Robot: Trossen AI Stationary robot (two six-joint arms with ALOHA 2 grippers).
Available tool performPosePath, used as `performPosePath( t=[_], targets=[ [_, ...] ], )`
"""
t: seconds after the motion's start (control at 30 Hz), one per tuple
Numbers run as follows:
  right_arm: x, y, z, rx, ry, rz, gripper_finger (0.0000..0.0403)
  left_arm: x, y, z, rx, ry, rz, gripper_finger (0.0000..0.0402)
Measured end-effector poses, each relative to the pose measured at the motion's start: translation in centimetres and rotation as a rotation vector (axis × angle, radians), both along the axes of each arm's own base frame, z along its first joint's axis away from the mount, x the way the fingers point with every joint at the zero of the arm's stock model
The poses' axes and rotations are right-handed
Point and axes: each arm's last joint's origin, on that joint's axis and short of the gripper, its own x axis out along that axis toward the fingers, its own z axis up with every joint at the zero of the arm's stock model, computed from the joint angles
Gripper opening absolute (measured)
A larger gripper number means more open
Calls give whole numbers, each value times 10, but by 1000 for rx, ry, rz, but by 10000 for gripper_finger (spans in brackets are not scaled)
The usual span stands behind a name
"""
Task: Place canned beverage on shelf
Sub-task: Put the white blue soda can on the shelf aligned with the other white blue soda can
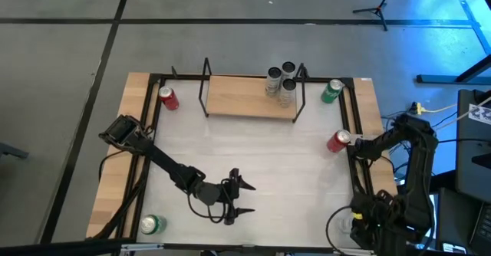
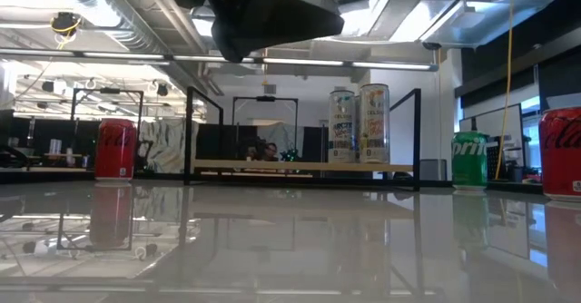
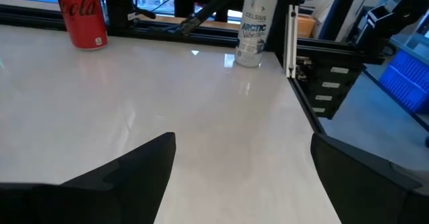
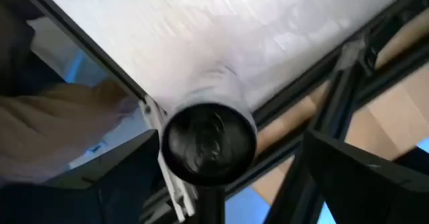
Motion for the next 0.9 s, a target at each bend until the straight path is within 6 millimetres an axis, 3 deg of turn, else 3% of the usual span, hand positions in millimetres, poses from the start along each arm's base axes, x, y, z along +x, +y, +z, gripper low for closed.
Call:
performPosePath(
  t=[0.7, 0.8, 0.9],
  targets=[
    [9, 27, -33, -60, 39, 125, 362, 0, 0, 0, 1, 1, -2, 339],
    [9, 28, -35, -68, 38, 144, 341, 0, 0, 0, 2, 1, -2, 339],
    [10, 27, -35, -79, 11, 159, 294, 0, 0, 0, 1, 1, -2, 339]
  ],
)
